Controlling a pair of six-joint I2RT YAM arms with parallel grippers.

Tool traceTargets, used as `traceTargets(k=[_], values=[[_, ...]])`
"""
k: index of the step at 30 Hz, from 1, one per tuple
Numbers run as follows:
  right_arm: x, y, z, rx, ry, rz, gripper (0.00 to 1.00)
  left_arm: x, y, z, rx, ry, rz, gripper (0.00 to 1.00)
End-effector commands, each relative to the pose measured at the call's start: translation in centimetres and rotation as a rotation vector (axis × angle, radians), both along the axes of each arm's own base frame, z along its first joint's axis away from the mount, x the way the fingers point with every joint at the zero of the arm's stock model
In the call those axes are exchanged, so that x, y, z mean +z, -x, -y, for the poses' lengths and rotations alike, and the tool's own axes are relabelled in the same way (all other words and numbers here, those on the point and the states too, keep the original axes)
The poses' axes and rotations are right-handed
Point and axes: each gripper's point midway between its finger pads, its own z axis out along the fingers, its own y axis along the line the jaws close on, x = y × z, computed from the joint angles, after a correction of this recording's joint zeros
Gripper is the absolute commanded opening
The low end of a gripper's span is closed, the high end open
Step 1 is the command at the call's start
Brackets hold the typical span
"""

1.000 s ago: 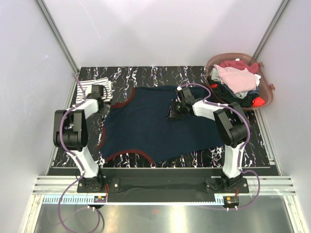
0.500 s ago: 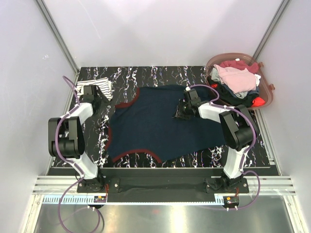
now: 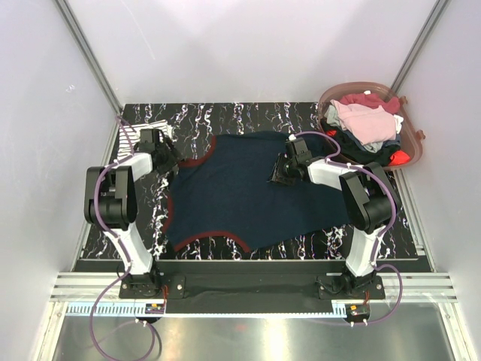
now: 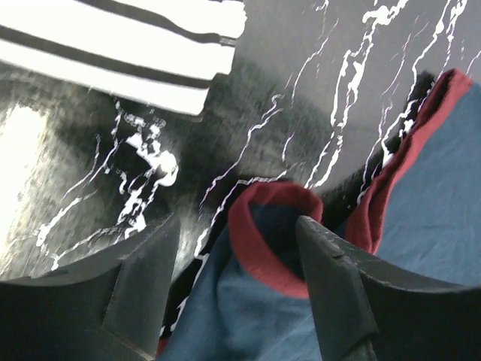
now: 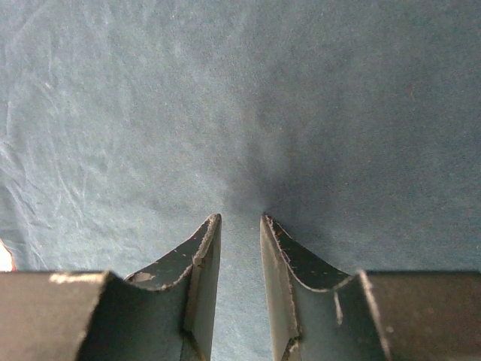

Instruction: Fold and stack the tank tops

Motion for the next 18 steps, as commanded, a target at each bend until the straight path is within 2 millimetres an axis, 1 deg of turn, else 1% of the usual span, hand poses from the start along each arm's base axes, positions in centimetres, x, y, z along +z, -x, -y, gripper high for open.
traceTargets(k=[1, 2, 3, 4, 5, 6, 7, 8, 9, 10, 11, 13, 14, 15, 16, 18], values=[[-1.3, 0.2, 1.6, -0.034, 0.051, -0.020, 0.36, 1.8, -1.8, 1.1, -0.034, 0.036, 0.048, 0.64], [-1.3, 0.2, 1.6, -0.035, 0.050, -0.021, 0.36, 1.9, -1.9, 1.2, -0.034, 0.037, 0.048, 0.60], [-1.2, 0.3, 1.5, -0.033, 0.049, -0.021, 0.35, 1.5, -1.8, 1.3, -0.036, 0.038, 0.037, 0.51], [-1.3, 0.3, 1.6, -0.033, 0.051, -0.022, 0.35, 1.1, -1.4, 1.1, -0.031, 0.033, 0.011, 0.33], [-1.3, 0.3, 1.6, -0.034, 0.050, -0.023, 0.35, 0.9, -1.4, 0.6, -0.010, 0.005, 0.000, 0.20], [-1.3, 0.3, 1.6, -0.034, 0.049, -0.021, 0.35, 1.2, -1.1, -0.1, 0.013, -0.024, -0.002, 0.10], [-1.2, 0.3, 1.6, -0.035, 0.048, -0.022, 0.35, 1.0, -0.4, -0.8, 0.037, -0.060, -0.023, 0.00], [-1.2, 0.2, 1.7, -0.037, 0.048, -0.021, 0.35, 1.9, -0.2, -2.6, 0.098, -0.140, -0.011, 0.00], [-1.2, 0.3, 1.7, -0.037, 0.048, -0.021, 0.35, 2.3, 0.0, -3.6, 0.131, -0.187, -0.012, 0.00], [-1.2, 0.3, 1.7, -0.036, 0.046, -0.020, 0.35, 2.4, 0.8, -4.7, 0.161, -0.237, -0.039, 0.00], [-1.2, 0.3, 1.6, -0.034, 0.043, -0.019, 0.35, 3.5, 0.9, -6.4, 0.213, -0.316, -0.031, 0.00], [-1.3, 0.3, 1.4, -0.031, 0.040, -0.022, 0.35, 4.1, 1.6, -7.6, 0.237, -0.375, -0.053, 0.00], [-1.2, 0.3, 1.4, -0.031, 0.037, -0.022, 0.35, 5.0, 1.5, -8.7, 0.274, -0.425, -0.044, 0.00], [-1.3, 0.3, 1.4, -0.031, 0.035, -0.024, 0.35, 5.3, 1.5, -9.0, 0.285, -0.442, -0.043, 0.00], [-1.4, 0.3, 1.4, -0.028, 0.034, -0.025, 0.35, 6.2, 1.2, -9.3, 0.295, -0.456, -0.029, 0.00], [-1.5, 0.4, 1.4, -0.028, 0.033, -0.027, 0.35, 7.2, 0.9, -9.8, 0.302, -0.487, -0.020, 0.00]])
